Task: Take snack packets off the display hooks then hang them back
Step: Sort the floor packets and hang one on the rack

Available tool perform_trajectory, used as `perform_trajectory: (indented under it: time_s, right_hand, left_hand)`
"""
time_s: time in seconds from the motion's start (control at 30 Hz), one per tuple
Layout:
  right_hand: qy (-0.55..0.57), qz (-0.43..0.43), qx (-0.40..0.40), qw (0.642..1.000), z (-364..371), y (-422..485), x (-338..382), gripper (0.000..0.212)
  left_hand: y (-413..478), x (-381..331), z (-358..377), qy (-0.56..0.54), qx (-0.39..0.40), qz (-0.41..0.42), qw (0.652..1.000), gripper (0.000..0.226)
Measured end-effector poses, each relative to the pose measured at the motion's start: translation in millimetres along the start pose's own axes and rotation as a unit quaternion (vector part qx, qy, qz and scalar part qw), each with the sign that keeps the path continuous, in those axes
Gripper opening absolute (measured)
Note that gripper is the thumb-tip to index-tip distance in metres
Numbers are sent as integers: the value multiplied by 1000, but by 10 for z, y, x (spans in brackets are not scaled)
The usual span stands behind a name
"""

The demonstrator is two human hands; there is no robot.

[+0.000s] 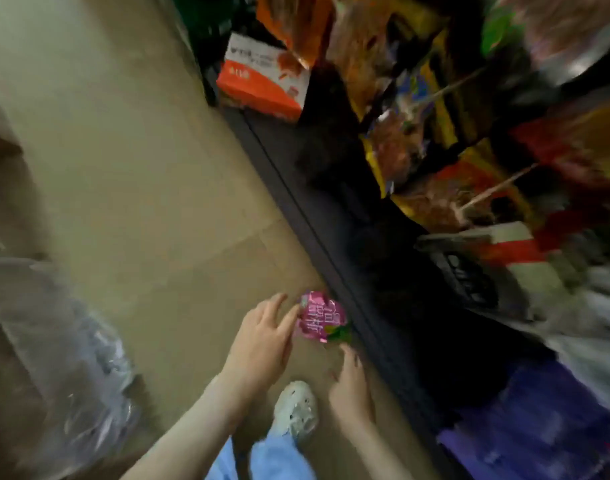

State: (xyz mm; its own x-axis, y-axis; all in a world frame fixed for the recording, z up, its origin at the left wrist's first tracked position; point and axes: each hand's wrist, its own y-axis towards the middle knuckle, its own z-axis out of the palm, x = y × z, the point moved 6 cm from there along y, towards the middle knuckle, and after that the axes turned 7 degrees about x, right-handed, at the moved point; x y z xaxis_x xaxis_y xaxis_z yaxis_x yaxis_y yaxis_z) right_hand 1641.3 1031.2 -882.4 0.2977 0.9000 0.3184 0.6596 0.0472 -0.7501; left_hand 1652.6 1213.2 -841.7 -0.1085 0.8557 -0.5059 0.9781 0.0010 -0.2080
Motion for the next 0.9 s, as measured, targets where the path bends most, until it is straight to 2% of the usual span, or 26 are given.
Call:
perform_trajectory:
  time_s: [0.1, 0.17, 0.27, 0.4, 0.5, 0.67, 0.8, 0.9]
  right_hand:
    - [168, 137, -52, 975, 547, 800, -639, 29]
    - [247, 190, -82, 947, 925, 1297, -1041, 32]
    - [342, 195, -105, 913, 1190, 1793, -1398, 50]
    - [393, 150, -114, 900, 1186, 1955, -1418, 32]
    - [371, 110, -129, 913, 1085, 1677, -1150, 16]
    - [358, 42, -51, 932, 591, 575, -209, 16]
    - [362, -2, -27, 932, -323, -582, 590, 5]
    - [354, -29, -53, 933, -1121, -1469, 960, 6]
  left_hand:
    - [-53, 355, 1087, -13, 49, 0, 999, 45]
    - [-103, 625, 1733, -18, 64, -8, 998, 45]
    - [-173, 925, 2412, -16, 90, -21, 996, 54]
    - [-297, 1066, 2685, -30, 135, -58, 989, 68]
    - [-271, 927, 2328, -48, 134, -56, 988, 75]
    - [-97, 499, 1067, -84, 123, -15, 989, 76]
    - [-32, -67, -319, -85, 158, 47, 983, 67]
    - [-137, -600, -1408, 0, 145, 145, 979, 74]
